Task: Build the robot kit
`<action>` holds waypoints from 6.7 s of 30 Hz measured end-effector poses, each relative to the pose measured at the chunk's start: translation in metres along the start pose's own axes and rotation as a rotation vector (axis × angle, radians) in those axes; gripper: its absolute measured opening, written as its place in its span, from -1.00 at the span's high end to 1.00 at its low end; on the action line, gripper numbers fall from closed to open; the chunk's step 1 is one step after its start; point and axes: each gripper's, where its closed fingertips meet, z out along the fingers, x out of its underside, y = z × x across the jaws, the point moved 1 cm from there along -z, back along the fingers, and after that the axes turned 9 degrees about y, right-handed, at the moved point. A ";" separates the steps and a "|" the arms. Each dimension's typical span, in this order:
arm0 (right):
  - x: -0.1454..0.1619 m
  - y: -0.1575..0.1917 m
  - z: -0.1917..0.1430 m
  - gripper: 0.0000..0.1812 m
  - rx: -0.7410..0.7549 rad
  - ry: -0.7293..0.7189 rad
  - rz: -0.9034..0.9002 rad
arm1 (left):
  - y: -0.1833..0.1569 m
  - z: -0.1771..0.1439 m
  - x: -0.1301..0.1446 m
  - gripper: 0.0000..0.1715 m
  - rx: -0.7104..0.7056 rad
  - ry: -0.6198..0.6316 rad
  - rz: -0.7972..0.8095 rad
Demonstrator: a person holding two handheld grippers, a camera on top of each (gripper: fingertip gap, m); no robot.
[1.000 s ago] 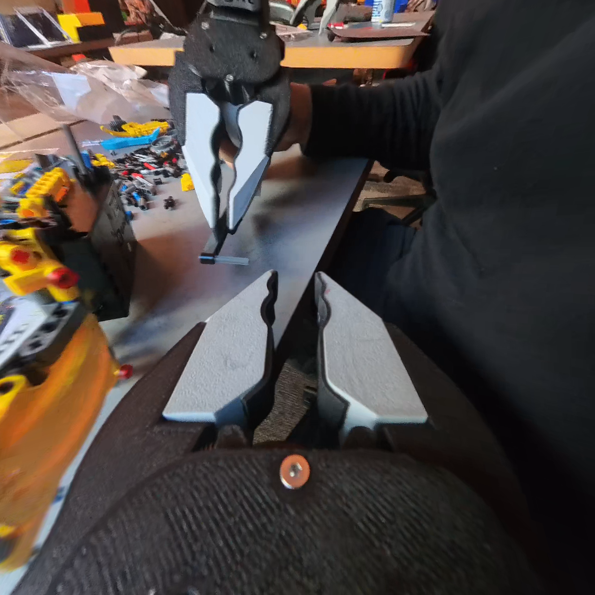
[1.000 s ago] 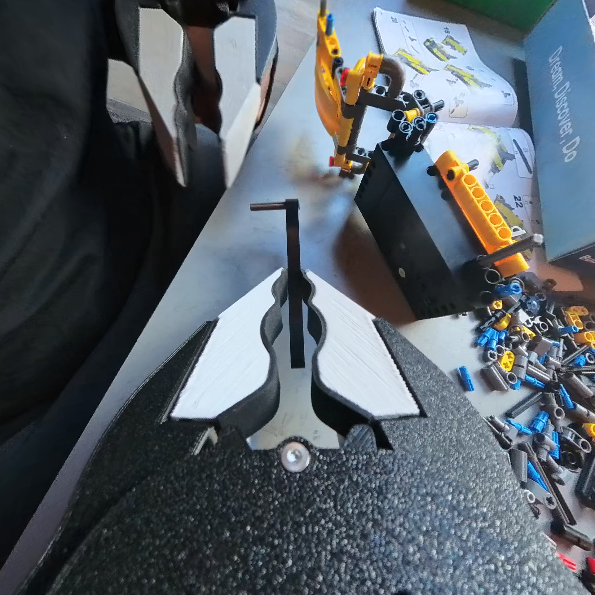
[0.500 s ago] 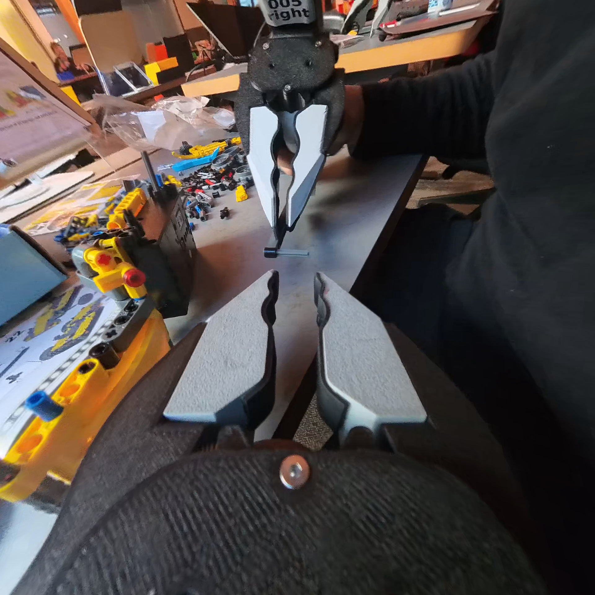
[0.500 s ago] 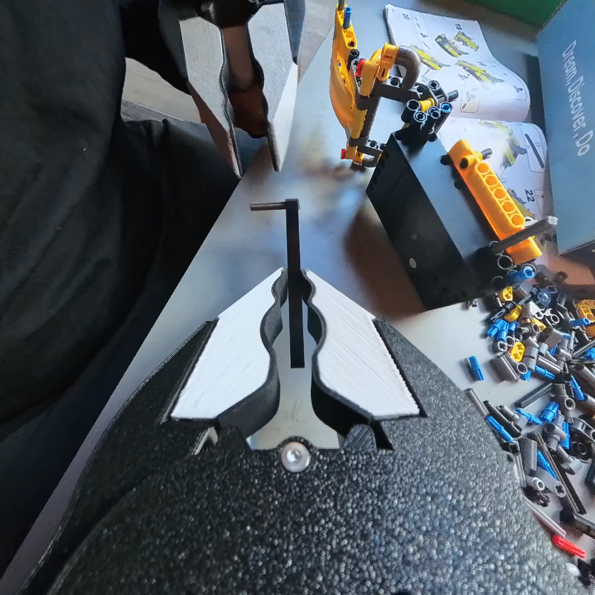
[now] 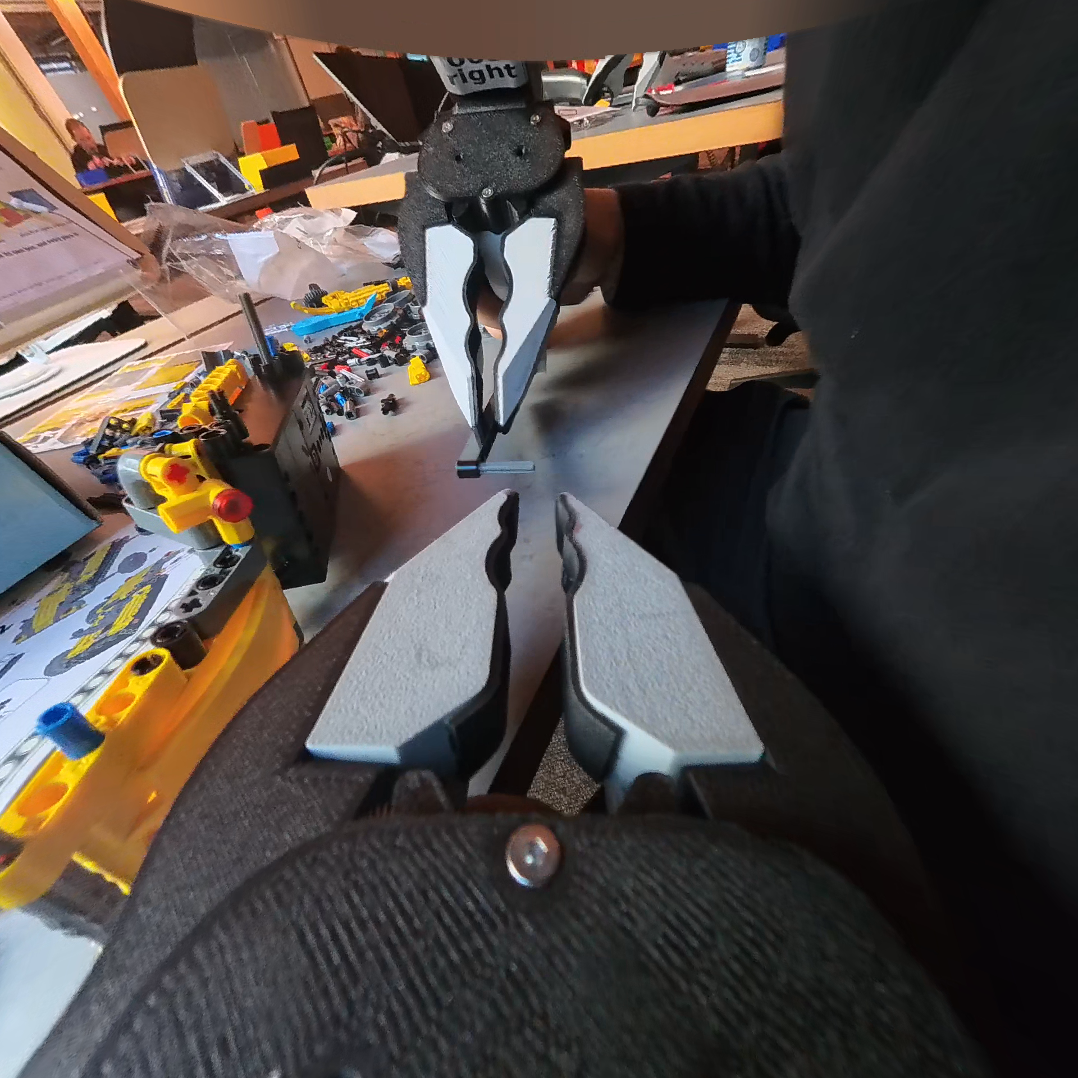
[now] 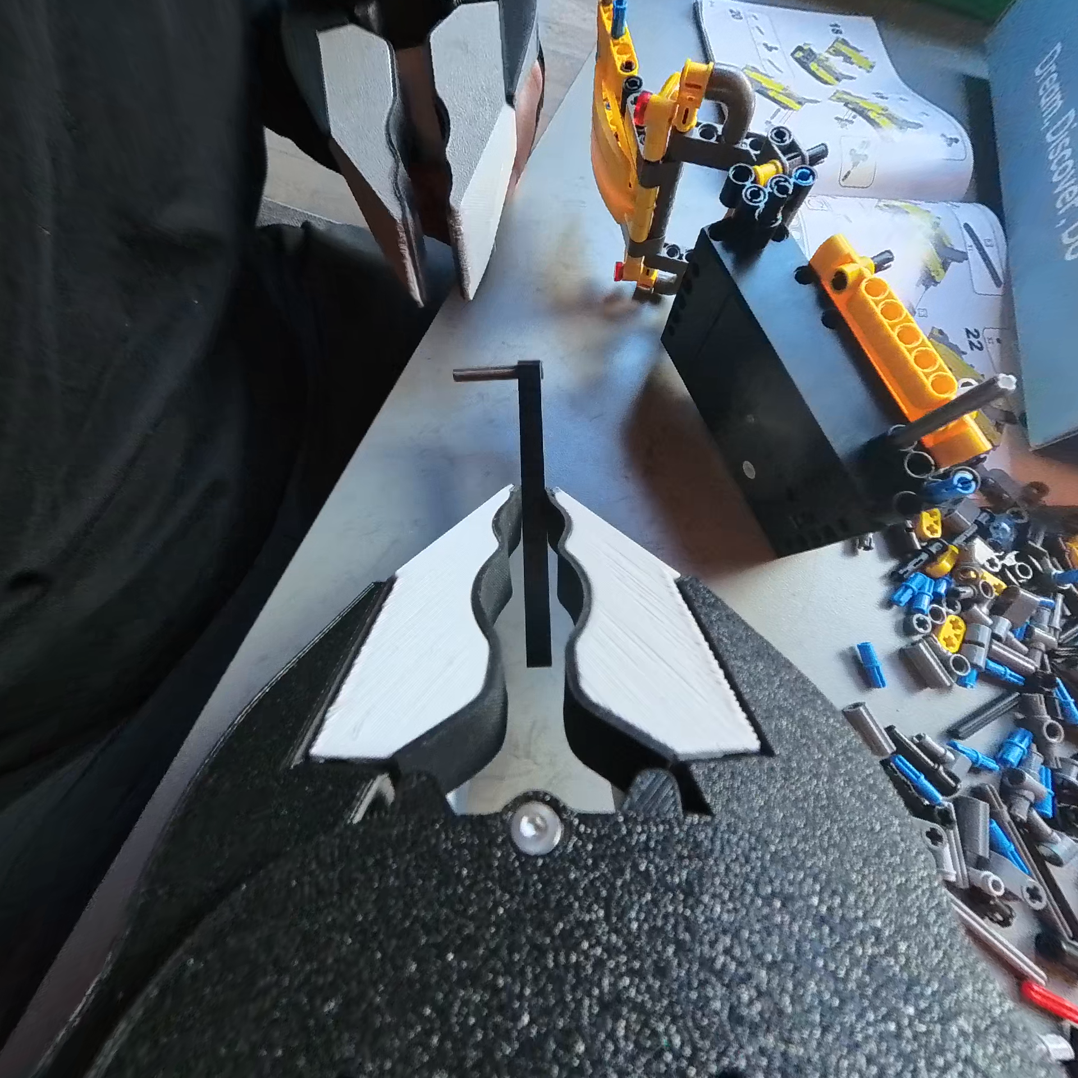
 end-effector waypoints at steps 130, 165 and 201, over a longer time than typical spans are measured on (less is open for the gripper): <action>-0.006 0.007 0.020 0.65 -0.030 0.075 0.076 | 0.021 0.019 -0.011 0.99 -0.231 0.303 0.317; -0.080 -0.080 -0.028 0.91 0.089 0.205 -0.324 | 0.106 -0.024 -0.073 0.99 -0.300 0.216 -0.096; -0.087 -0.076 -0.014 0.92 -0.025 0.087 -0.270 | 0.104 -0.037 -0.063 1.00 -0.267 0.113 -0.154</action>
